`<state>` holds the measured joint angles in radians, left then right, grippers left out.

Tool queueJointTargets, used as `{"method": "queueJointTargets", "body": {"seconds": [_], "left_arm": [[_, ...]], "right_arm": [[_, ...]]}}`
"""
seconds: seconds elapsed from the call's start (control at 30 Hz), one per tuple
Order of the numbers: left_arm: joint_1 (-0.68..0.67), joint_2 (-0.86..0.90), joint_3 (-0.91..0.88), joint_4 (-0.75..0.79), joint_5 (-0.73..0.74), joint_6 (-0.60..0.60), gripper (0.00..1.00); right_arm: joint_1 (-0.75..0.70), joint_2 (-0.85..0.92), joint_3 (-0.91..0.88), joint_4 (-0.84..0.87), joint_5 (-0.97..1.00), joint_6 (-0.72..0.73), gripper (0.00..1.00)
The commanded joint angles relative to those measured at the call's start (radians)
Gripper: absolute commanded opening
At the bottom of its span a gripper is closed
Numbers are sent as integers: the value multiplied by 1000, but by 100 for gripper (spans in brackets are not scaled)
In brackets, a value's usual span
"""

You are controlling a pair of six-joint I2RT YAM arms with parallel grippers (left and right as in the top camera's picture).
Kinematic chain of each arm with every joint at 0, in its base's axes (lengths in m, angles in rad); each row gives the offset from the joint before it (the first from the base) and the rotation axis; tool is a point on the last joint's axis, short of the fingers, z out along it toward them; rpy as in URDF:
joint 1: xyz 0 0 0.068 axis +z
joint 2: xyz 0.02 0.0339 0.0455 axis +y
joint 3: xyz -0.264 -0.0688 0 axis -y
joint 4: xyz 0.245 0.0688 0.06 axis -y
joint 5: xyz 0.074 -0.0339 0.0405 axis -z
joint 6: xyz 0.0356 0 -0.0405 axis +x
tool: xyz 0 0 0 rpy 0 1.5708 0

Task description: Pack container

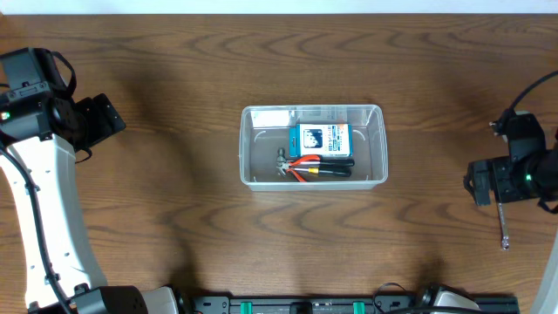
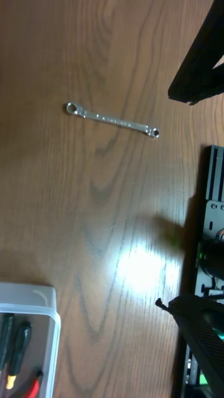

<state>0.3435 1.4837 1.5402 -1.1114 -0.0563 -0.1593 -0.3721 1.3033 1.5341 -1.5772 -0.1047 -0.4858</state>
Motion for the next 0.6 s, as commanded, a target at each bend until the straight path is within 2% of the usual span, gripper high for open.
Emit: {"method": "queueJointTargets", "body": {"seconds": [0.0, 0.13, 0.33, 0.4, 0.5, 0.57], "left_arm": [[2, -8, 16, -2, -8, 5, 98], [2, -8, 16, -2, -8, 5, 98], [2, -8, 16, -2, -8, 5, 98], [2, -8, 16, -2, -9, 5, 98], [2, -8, 16, -2, -8, 5, 98], [2, -8, 16, -2, -9, 5, 98]], "right_arm": [[-10, 12, -7, -5, 13, 18, 99], [-15, 15, -11, -21, 142, 11, 99], [-31, 16, -21, -45, 116, -275, 99], [-62, 16, -39, -1, 124, -264, 99], [-143, 24, -65, 41, 122, -155, 99], [-209, 37, -76, 40, 114, -132, 99]]}}
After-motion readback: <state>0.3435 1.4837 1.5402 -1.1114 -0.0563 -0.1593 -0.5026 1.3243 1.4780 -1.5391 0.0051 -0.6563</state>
